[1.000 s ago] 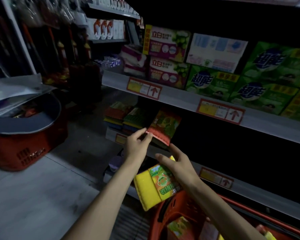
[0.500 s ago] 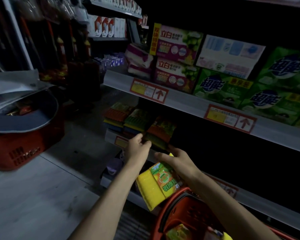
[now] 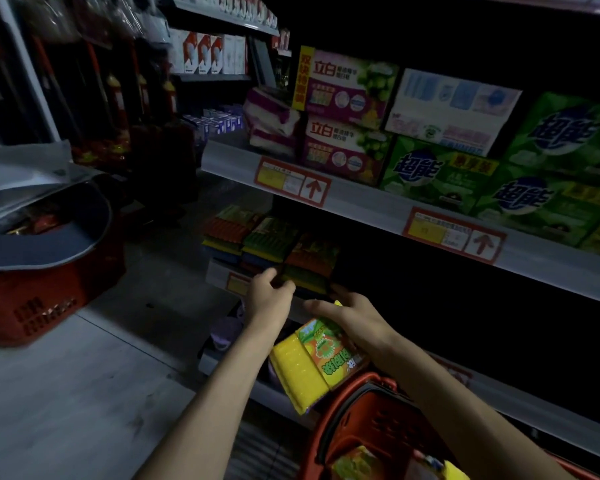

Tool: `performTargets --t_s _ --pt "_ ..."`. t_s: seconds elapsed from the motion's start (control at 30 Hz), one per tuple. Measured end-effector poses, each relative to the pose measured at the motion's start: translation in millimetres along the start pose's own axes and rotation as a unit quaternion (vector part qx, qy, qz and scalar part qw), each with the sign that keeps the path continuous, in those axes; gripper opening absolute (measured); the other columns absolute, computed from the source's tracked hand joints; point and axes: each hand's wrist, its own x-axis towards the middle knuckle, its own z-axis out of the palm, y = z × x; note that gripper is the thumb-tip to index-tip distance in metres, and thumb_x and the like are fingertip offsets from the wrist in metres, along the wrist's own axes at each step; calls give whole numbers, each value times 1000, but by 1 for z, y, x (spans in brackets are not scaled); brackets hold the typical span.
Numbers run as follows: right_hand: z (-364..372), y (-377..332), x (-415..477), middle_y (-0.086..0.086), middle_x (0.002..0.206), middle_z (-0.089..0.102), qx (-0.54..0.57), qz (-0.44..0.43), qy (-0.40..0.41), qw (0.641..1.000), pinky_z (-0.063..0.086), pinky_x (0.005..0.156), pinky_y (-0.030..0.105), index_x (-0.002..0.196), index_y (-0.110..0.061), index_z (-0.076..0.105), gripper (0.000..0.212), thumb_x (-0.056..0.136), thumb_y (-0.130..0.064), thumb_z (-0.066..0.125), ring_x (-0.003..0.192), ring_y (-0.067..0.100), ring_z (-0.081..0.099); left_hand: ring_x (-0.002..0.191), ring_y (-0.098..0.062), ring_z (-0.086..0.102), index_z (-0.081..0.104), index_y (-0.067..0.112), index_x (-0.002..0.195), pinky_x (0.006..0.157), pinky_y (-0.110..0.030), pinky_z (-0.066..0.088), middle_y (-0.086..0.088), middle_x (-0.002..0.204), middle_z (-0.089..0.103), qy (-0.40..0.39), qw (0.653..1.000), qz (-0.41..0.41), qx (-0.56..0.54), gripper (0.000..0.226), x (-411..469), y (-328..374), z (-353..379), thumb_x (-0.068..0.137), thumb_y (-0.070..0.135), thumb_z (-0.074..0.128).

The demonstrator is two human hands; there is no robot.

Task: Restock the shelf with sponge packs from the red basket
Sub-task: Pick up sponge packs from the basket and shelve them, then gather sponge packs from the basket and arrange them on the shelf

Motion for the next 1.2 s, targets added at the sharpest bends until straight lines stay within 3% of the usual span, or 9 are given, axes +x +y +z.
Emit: performTargets --t_s 0.17,0.33,0.43,0.57,0.67,0.83,1.0,1.13,1.2 --pt "0 3 3 -4 113 70 4 -5 1 1000 58 79 22 131 -21 60 58 82 -41 83 97 11 70 145 -28 40 43 9 152 111 -39 38 -8 159 42 9 1000 -5 -4 53 -1 2 -2 102 18 58" --pt "-5 6 2 -10 103 68 17 -2 3 1000 57 74 18 117 -31 56 44 83 -40 82 90 6 69 143 -28 43 45 11 151 115 -43 37 -6 157 44 16 1000 -9 -12 51 -2 2 -4 103 18 57" --pt "-1 6 0 -18 101 59 9 -9 5 1000 51 71 12 130 -29 51 54 86 -39 80 89 0 62 140 -28 46 46 13 150 107 -38 40 -6 156 46 14 1000 -9 -9 49 -3 2 -5 103 19 57" --pt "-1 8 2 -17 97 58 12 -6 17 1000 51 70 14 143 -14 53 68 86 -40 80 84 -2 60 140 -29 45 44 13 151 97 -33 38 -8 156 44 11 1000 -9 -12 51 -3 3 -6 103 19 57" --pt "-2 9 2 -10 111 61 10 -14 21 1000 49 69 10 148 -14 49 74 86 -40 80 85 -5 56 139 -28 46 43 13 152 94 -31 37 -8 155 45 11 1000 -10 -23 52 -4 4 -7 102 17 57" --pt "-6 4 -6 -19 99 57 12 -22 29 999 49 62 5 145 -14 52 66 88 -34 79 84 -3 59 118 -27 59 46 13 149 99 -40 48 -9 143 55 12 999 -9 -41 52 -8 4 -10 100 14 61" --pt "-16 1 -18 0 118 66 -1 -27 59 998 51 74 15 136 -12 60 56 88 -34 78 96 7 63 108 -24 63 61 19 128 96 -44 54 -7 127 65 6 999 -3 -31 30 -23 10 -15 98 13 62" --pt "-33 -3 -36 5 102 74 68 -12 96 993 52 63 14 120 -9 72 35 90 -27 77 76 4 69 106 -22 65 67 21 114 92 -40 53 -3 115 69 -56 998 3 -21 16 -52 19 -15 98 23 64" --pt "-43 -3 -48 14 100 77 99 -1 107 989 56 65 23 110 -13 76 26 91 -29 76 75 12 72 105 -20 66 71 23 106 90 -38 53 2 107 71 -96 995 -3 -29 16 -73 27 -15 97 35 66"
